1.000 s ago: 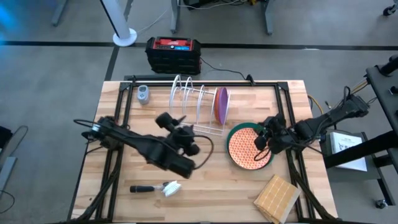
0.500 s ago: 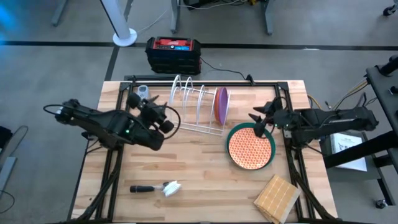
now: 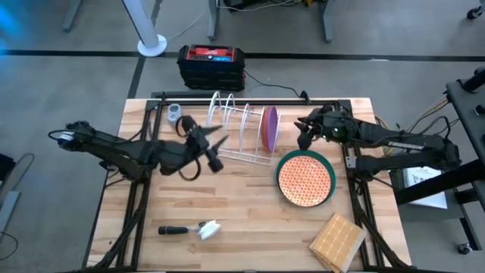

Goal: Sort dishes
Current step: Adjust the dish rack on the table

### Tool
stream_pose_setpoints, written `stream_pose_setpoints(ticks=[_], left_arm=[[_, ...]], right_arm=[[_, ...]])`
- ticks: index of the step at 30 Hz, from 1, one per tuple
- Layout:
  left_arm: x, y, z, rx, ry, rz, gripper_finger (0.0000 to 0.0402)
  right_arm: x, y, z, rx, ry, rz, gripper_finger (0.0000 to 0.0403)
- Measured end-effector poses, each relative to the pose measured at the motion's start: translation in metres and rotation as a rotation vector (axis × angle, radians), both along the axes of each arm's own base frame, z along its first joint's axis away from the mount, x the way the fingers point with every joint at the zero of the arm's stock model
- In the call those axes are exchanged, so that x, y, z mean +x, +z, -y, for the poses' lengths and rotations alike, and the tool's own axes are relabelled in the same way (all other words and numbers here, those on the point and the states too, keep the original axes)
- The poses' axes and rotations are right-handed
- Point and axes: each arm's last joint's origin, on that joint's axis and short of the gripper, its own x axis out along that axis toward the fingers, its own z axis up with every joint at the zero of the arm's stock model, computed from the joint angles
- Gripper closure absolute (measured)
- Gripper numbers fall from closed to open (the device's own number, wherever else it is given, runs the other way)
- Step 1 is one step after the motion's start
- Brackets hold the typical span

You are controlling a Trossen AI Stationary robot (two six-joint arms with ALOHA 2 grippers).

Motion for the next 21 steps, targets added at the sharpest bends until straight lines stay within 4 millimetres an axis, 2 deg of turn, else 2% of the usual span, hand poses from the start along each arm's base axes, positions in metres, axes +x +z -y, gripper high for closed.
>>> stream_pose_setpoints(ticks=[3,6,11,14,21], left_arm=[[0.002,-0.002,-0.025,-0.017,0.112,0.013,0.0246],[0.002,-0.006,-0.054,-0.061,0.129,-0.007,0.0246],[-0.014,-0.008,-0.101,-0.117,0.225,-0.050,0.0246],[-0.024,-0.006,-0.115,-0.122,0.284,-0.055,0.0246],[-0.034,-0.015,-0.136,-0.209,0.233,-0.078,0.0246]], right_arm=[[0.004,0.001,0.012,-0.006,-0.037,-0.017,0.0336],[0.008,0.002,0.025,0.005,-0.056,-0.034,0.0358],[0.014,-0.008,0.050,0.082,-0.025,-0.075,0.0395],[0.015,-0.017,0.065,0.113,-0.055,-0.110,0.0400],[0.029,-0.037,0.089,0.196,0.011,-0.109,0.0402]])
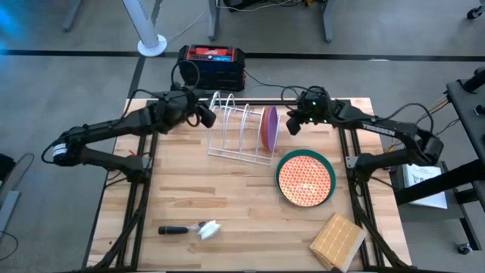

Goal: Sort dishes
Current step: Adjust the dish rack on the table

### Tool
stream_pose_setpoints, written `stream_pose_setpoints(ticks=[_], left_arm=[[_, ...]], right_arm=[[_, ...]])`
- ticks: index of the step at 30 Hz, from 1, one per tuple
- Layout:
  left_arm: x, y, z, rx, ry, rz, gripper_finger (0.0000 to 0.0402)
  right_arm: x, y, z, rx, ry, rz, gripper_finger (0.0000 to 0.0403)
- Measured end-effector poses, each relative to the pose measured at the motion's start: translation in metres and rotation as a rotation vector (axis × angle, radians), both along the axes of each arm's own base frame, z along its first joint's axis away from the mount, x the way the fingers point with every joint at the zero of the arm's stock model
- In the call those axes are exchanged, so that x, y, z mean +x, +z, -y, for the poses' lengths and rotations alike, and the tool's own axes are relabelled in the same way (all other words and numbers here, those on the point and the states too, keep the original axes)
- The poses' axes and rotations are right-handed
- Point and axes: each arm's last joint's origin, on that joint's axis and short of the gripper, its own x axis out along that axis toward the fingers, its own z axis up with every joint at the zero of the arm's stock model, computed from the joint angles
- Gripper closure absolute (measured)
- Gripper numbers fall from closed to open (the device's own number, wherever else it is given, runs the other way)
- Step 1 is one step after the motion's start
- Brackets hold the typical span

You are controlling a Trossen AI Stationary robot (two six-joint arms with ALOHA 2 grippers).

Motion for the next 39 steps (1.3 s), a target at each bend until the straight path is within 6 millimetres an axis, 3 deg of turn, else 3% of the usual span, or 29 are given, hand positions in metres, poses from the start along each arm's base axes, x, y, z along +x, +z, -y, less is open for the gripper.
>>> stream_pose_setpoints(ticks=[14,24,33,39], left_arm=[[-0.012,-0.042,-0.013,-0.015,0.238,-0.135,0.0246],[-0.006,-0.066,-0.016,-0.058,0.257,-0.188,0.0246],[0.002,-0.076,-0.018,-0.101,0.231,-0.203,0.0246],[0.002,-0.077,-0.018,-0.116,0.233,-0.191,0.0246]], right_arm=[[0.017,-0.011,0.022,-0.038,-0.013,0.017,0.0403],[0.042,-0.004,0.041,-0.058,0.039,0.012,0.0403],[0.062,0.000,0.055,-0.051,0.088,-0.028,0.0403],[0.065,0.018,0.058,-0.105,0.087,0.001,0.0403]])
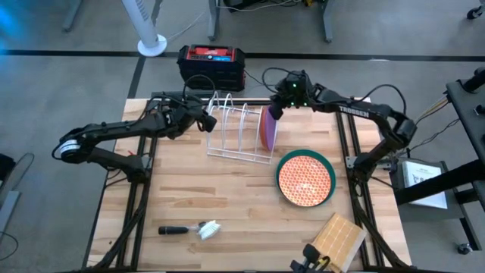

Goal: Sort dishes
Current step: Adjust the dish rack on the table

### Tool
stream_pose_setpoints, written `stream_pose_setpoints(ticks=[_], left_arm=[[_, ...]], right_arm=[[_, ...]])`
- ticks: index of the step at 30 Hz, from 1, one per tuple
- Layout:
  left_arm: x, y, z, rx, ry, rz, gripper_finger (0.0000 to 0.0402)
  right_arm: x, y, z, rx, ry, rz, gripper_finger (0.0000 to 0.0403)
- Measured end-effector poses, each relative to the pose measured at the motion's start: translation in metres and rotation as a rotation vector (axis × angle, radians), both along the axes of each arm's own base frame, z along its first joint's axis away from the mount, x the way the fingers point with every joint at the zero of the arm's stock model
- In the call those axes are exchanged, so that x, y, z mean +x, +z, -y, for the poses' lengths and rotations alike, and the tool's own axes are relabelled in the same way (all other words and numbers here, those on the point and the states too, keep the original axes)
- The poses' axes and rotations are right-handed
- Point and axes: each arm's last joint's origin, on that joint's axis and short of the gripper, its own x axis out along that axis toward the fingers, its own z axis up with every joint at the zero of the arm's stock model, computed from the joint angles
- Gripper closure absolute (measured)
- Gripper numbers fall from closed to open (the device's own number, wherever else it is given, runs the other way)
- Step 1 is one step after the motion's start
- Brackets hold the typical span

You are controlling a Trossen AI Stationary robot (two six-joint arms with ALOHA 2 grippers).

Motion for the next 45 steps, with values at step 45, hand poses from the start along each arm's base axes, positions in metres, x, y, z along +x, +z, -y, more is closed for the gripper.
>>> stream_pose_setpoints(ticks=[45], left_arm=[[-0.012,-0.015,0.006,-0.145,0.069,-0.074,0.0246]], right_arm=[[-0.017,-0.012,-0.013,0.127,0.052,-0.017,0.0403]])
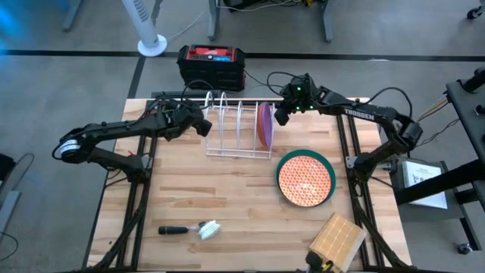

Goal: Sort dishes
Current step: Adjust the dish rack on the table

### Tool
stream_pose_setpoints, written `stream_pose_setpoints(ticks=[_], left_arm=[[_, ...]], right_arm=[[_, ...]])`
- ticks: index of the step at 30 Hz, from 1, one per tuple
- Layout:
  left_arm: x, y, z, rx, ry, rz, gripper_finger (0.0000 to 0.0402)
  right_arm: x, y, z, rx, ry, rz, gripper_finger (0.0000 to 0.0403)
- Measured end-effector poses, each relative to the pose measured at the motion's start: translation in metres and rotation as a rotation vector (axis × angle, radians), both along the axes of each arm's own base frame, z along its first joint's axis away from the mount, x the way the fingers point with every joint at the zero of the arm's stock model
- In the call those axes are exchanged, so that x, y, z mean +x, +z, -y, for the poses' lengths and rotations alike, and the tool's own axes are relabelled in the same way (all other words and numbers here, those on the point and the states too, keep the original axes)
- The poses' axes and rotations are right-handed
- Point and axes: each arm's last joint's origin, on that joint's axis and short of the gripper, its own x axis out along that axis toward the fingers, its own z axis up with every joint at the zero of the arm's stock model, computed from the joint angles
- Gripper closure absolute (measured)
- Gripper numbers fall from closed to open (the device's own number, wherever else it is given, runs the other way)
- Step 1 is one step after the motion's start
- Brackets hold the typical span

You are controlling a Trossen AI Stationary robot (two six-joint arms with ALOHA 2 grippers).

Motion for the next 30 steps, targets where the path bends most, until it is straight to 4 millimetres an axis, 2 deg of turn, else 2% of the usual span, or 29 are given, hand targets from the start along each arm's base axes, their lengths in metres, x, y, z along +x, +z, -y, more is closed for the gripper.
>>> stream_pose_setpoints(ticks=[9,21,30], left_arm=[[0.000,0.001,0.006,-0.061,-0.025,0.021,0.0246],[0.003,0.022,0.023,-0.093,-0.049,0.006,0.0246],[0.001,0.036,0.040,-0.093,-0.025,-0.021,0.0246]], right_arm=[[0.004,-0.002,0.002,0.024,0.026,-0.001,0.0403],[0.010,0.002,-0.013,0.059,0.124,0.024,0.0403],[0.009,-0.001,-0.018,0.083,0.109,-0.015,0.0403]])
